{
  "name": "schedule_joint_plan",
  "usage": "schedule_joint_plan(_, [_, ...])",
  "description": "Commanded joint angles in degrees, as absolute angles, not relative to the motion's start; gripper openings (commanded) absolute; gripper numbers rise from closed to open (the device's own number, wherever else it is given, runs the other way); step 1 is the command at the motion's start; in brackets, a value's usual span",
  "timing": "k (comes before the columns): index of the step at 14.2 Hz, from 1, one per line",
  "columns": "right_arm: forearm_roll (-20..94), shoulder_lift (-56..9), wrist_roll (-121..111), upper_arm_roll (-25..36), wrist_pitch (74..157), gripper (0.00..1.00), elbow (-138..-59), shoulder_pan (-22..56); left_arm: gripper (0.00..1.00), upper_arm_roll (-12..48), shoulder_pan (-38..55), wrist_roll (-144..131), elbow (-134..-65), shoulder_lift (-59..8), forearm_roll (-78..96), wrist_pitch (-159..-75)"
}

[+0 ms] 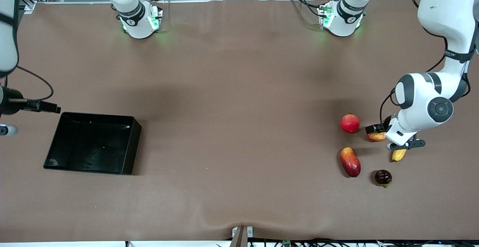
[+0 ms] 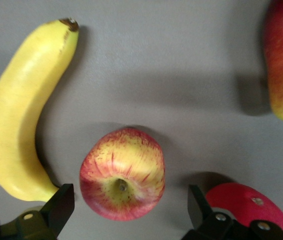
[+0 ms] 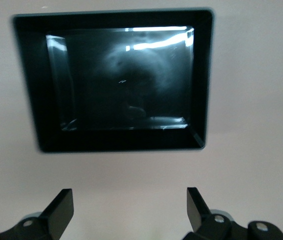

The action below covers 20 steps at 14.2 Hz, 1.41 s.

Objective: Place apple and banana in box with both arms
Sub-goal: 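Grasp the red-yellow apple with the left gripper while the right gripper grips the tray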

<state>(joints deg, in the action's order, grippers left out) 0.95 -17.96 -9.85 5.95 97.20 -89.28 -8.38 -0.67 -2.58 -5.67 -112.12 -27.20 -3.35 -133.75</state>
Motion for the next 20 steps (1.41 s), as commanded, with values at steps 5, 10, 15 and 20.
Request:
schedule_joint_plan(5, [1.05, -29.16, -16.7, 5.19, 109.58, 1.0, -88.51, -15.99, 0.79, -0.79, -2.9, -4.92, -111.53, -30.23, -4.31, -135.35])
schedule_joint_plan(10, [1.58, -36.37, -16.52, 5.1, 122.15, 1.0, -88.59, -16.96, 0.0, -0.79, -2.73, -5.01, -111.36, -28.4, -4.31, -134.56])
schedule_joint_plan(15, [5.45, -40.51, -16.61, 4.92, 123.05, 1.0, -89.47, -17.49, 0.0, -0.44, -2.29, -5.18, -108.12, -21.29, -4.39, -124.48])
schedule_joint_plan(20, [5.45, -40.61, -20.38, 4.92, 122.96, 0.04, -90.0, -17.23, 0.0, 4.64, -2.37, -7.81, -100.56, -17.14, -3.87, -110.59])
